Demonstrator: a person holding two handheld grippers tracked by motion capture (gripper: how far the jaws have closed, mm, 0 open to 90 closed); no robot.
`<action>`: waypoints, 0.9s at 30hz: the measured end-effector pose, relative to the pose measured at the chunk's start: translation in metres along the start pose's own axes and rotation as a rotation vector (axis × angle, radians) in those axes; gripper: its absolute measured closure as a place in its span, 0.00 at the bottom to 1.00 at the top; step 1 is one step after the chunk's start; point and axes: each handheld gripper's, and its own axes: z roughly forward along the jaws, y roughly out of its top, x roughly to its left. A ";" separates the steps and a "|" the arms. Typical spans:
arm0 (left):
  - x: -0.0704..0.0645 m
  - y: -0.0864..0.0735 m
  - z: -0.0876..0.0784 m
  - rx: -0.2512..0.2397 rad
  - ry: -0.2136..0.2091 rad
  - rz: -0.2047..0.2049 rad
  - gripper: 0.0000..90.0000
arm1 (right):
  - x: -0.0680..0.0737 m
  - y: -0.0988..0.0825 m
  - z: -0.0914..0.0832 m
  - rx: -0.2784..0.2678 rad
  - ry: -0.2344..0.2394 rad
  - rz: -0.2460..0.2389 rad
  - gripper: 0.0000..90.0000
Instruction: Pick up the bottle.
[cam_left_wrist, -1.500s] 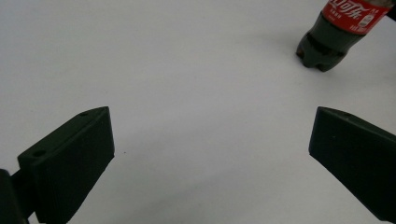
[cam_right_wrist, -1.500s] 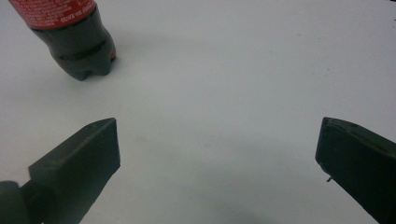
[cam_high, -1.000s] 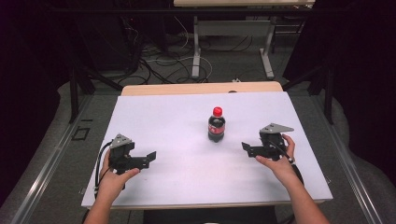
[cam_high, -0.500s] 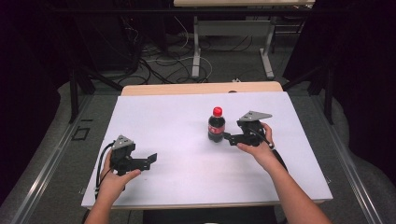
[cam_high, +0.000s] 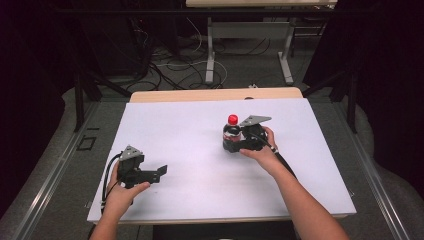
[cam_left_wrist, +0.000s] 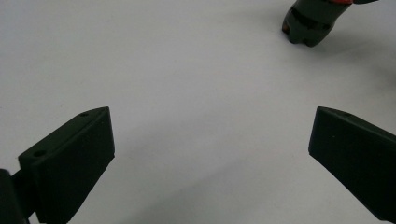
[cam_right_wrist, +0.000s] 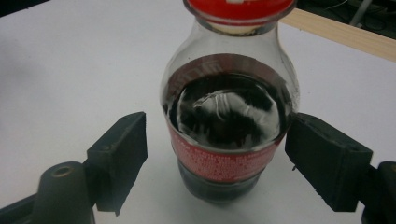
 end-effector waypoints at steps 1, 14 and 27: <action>0.001 0.000 0.000 0.002 0.000 0.003 0.01 | 0.000 0.000 0.000 0.000 0.000 0.000 0.23; 0.003 -0.002 0.002 0.007 0.005 0.004 0.01 | -0.007 -0.006 0.019 0.017 0.026 0.043 0.27; 0.003 -0.003 0.004 0.017 0.002 -0.009 0.01 | -0.005 -0.007 0.023 0.018 -0.007 0.025 0.31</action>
